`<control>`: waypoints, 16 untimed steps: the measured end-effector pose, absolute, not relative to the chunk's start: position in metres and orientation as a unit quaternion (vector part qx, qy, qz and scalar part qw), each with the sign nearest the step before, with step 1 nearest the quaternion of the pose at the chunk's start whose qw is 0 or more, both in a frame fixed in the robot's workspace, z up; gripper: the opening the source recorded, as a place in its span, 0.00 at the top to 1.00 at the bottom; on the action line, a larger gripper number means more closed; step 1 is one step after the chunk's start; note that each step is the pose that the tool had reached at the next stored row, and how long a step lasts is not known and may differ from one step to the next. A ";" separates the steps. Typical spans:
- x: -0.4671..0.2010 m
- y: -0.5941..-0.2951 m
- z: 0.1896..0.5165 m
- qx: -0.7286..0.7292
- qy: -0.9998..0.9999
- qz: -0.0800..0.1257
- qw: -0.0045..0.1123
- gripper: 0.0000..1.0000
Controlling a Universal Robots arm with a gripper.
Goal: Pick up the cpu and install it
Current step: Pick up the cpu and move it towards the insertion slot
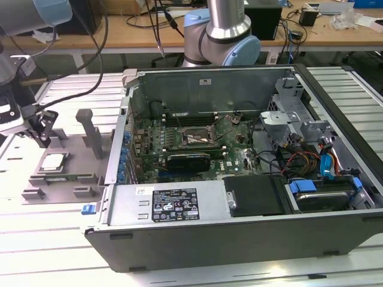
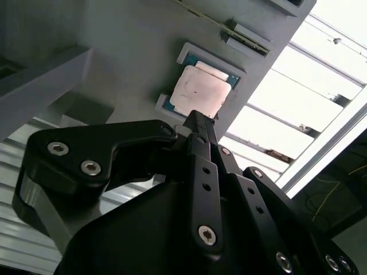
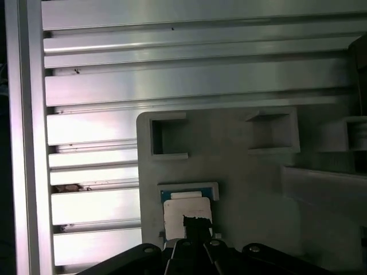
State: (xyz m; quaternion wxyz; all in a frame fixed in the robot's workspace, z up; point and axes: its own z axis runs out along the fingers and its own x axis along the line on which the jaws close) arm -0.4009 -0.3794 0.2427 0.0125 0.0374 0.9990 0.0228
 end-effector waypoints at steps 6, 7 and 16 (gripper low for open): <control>-0.402 -0.388 0.227 0.037 0.999 0.023 0.013 0.89; -0.402 -0.390 0.224 0.036 0.999 0.023 0.012 0.89; -0.400 -0.393 0.213 0.026 0.999 0.023 0.012 0.89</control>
